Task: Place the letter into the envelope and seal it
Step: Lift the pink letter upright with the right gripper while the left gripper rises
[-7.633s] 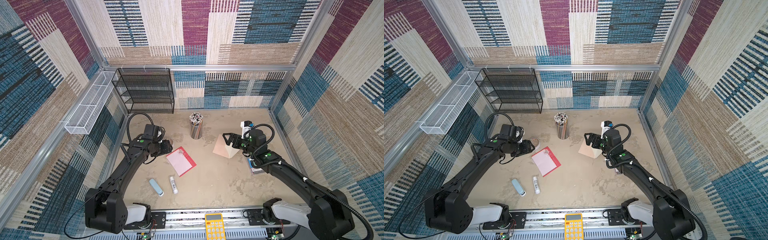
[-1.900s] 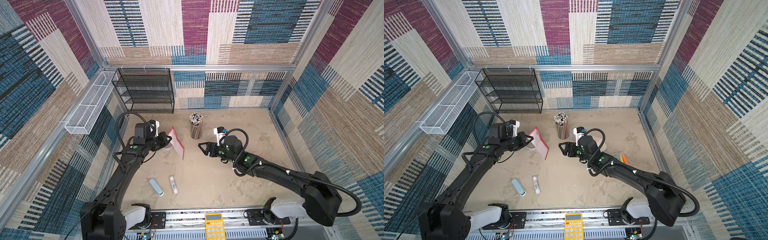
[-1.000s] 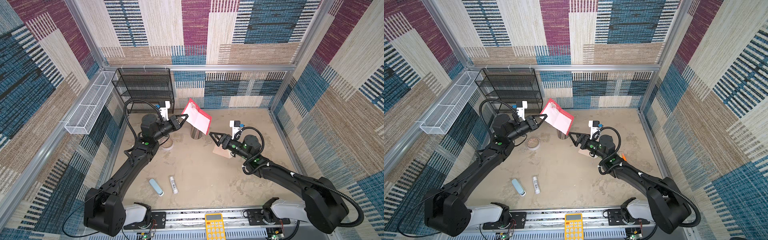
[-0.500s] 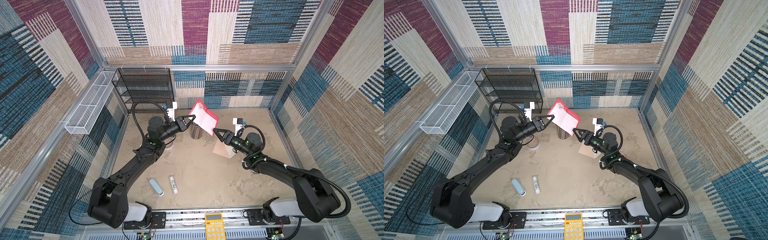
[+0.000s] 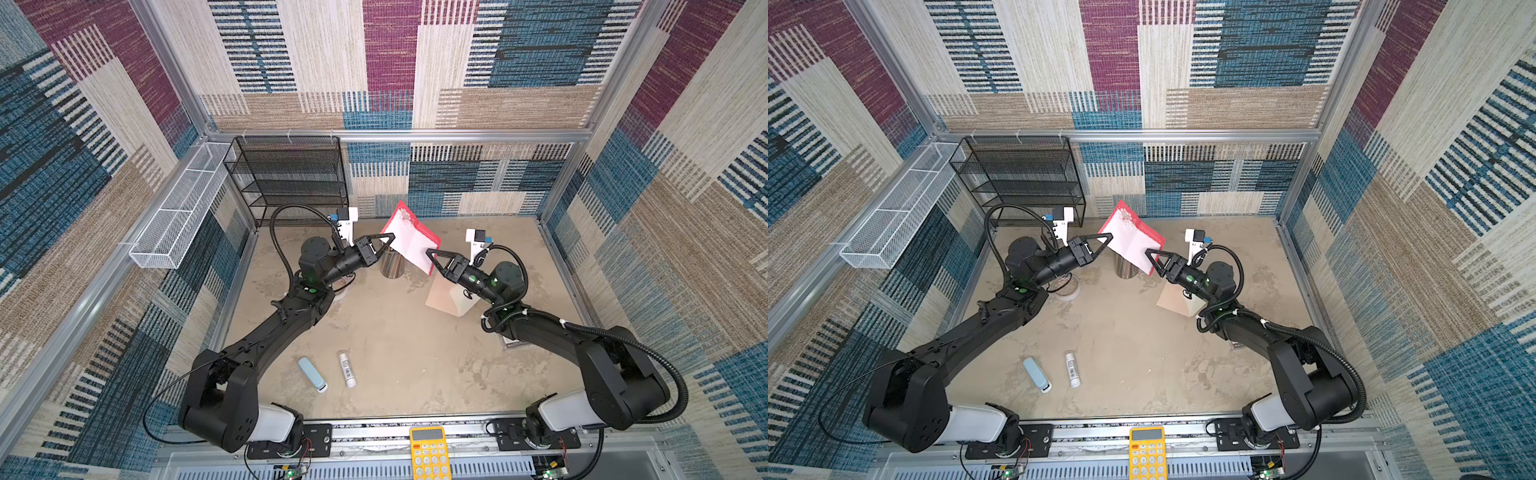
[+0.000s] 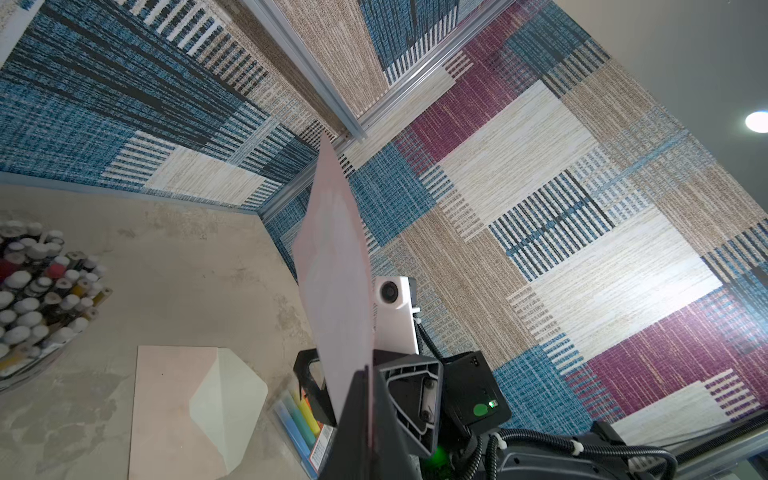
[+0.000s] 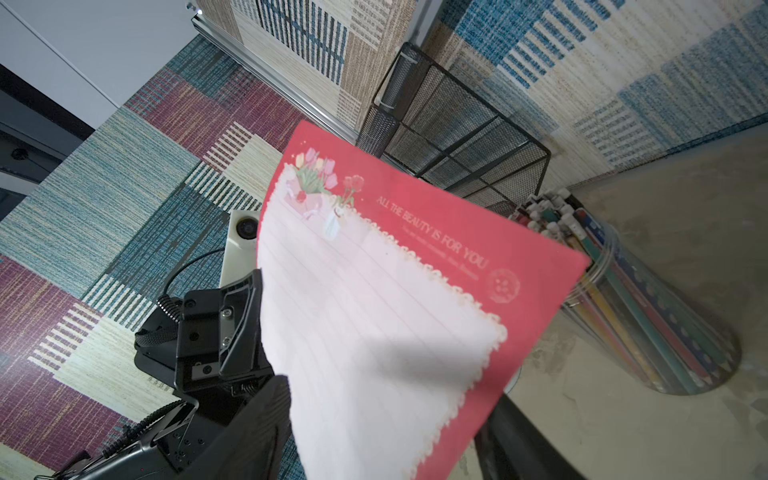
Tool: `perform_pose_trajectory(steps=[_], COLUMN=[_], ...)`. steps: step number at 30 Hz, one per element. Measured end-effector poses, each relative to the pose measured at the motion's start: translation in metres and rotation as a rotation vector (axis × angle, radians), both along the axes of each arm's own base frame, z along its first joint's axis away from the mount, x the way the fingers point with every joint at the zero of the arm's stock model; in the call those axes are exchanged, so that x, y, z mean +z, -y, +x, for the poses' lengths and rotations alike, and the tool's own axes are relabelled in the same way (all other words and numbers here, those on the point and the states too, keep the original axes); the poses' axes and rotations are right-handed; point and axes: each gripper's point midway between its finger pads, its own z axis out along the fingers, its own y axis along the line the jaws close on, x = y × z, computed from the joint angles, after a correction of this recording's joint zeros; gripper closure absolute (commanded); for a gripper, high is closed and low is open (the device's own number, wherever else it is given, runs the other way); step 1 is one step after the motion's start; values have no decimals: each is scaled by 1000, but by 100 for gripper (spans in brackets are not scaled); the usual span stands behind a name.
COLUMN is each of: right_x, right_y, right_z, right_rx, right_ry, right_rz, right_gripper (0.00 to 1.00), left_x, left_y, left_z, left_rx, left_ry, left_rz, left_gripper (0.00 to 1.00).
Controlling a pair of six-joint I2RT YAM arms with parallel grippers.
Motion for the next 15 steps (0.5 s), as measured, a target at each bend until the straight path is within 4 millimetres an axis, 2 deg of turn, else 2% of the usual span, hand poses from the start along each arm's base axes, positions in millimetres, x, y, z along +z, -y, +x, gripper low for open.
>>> perform_pose_trajectory(steps=[12, 15], right_x=[6, 6], right_y=[4, 5], right_z=[3, 4], right_rx=[-8, -10], right_ry=[-1, -1], right_rz=[16, 16], right_gripper=[68, 71], left_x=[-2, -1], left_y=[0, 1], left_z=[-4, -8], left_rx=[-9, -21], left_ry=[5, 9], left_rz=[-1, 0], left_gripper=[100, 100])
